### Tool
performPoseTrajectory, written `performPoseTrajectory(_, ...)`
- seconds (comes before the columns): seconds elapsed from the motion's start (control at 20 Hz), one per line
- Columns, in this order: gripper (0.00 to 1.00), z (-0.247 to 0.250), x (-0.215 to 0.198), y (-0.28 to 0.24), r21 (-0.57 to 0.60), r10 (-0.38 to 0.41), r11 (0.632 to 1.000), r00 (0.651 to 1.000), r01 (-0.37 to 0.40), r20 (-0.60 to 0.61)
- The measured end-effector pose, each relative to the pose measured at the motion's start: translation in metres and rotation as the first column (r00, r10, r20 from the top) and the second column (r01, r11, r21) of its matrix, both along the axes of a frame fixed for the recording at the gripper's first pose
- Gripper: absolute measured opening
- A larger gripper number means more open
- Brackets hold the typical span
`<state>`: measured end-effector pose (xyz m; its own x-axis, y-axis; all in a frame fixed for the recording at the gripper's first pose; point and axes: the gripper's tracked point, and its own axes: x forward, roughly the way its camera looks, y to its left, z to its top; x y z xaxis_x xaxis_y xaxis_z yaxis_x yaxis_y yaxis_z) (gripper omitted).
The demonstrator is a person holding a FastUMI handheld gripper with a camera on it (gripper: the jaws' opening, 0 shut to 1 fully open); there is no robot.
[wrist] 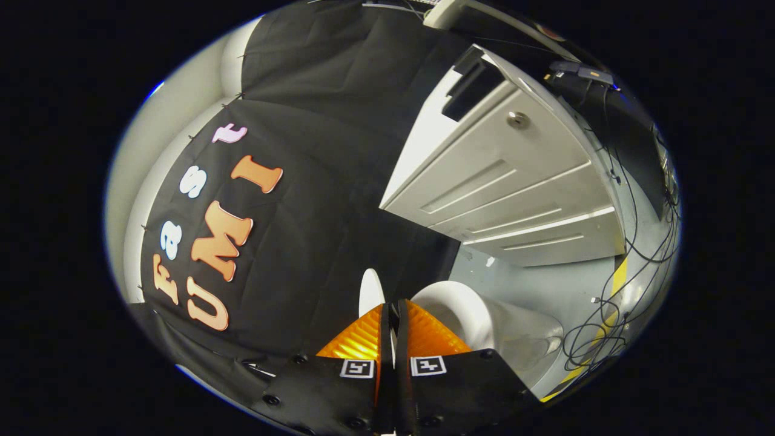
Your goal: Open the toilet lid.
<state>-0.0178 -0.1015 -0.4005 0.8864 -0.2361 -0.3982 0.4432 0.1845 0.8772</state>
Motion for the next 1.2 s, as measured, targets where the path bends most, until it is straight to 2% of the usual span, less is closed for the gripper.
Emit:
performPoseTrajectory(0.4,0.08,0.083,0.030,0.021,-0.170,0.025,0.985,0.999,-0.020,0.027)
performPoseTrajectory(0.6,0.09,0.108,0.040,0.032,-0.271,0.063,0.961,0.998,-0.063,-0.007)
performPoseTrajectory(1.0,0.09,0.153,0.050,0.065,-0.307,0.111,0.946,0.994,-0.103,0.008)
performPoseTrajectory(1.2,0.09,0.170,0.055,0.081,-0.369,0.143,0.919,0.990,-0.137,-0.011)
